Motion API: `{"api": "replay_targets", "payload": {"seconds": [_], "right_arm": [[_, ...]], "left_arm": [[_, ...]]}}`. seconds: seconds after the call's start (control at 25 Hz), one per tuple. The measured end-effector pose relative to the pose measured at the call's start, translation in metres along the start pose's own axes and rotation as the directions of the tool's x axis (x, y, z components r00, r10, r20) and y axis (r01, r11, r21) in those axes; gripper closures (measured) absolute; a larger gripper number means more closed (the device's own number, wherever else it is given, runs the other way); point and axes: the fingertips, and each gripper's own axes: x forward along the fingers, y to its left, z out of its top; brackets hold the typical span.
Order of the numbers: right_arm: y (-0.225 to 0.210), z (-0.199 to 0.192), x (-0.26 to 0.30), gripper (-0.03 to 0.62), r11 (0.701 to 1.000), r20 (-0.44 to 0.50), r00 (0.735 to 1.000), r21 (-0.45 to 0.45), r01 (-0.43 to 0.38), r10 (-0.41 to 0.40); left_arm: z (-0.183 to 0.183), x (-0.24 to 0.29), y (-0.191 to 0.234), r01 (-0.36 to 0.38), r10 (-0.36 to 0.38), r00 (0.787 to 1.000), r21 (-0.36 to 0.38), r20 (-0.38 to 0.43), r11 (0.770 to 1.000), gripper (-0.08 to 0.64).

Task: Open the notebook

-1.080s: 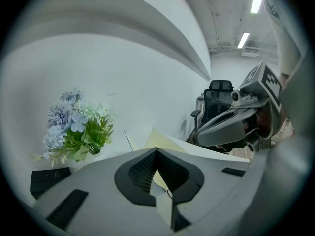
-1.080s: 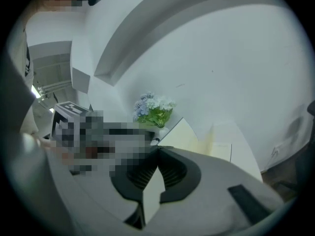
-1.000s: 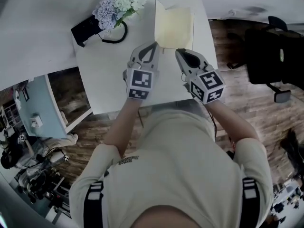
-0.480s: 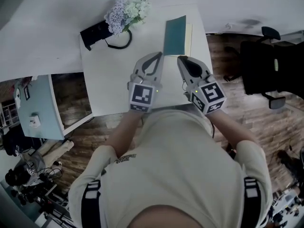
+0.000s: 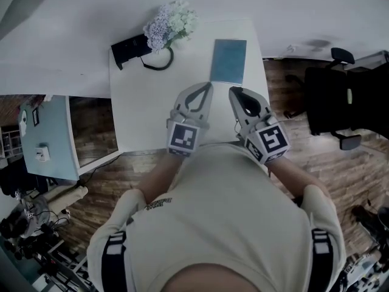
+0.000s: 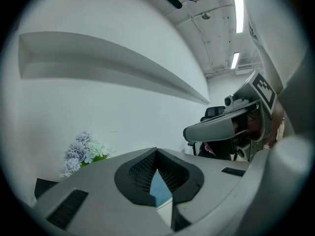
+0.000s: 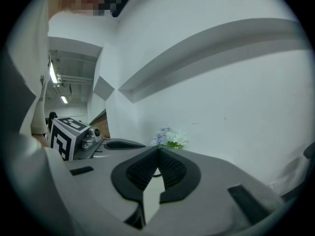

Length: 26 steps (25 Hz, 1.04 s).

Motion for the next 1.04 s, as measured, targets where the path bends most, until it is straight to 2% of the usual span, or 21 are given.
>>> {"api": "replay_targets", "payload": {"seconds": [0.52,1.04], "right_arm": [[0.014,0.02,-0.014,0.592,0.999,0.058,0.998,-0.024,-0.027,0.029],[0.019,0.017,-0.015,0.592,0.999,0.052,0.998,-0.013,-0.047,0.048]], "left_arm": [[0.015,-0.015,-0.014,-0.028,0.029,0.998,-0.026,0.058,0.999,0.548],[0.015,-0.018,-0.016,-0.041,0.043,0.998,-0.026,0.05,0.999,0.548]]}}
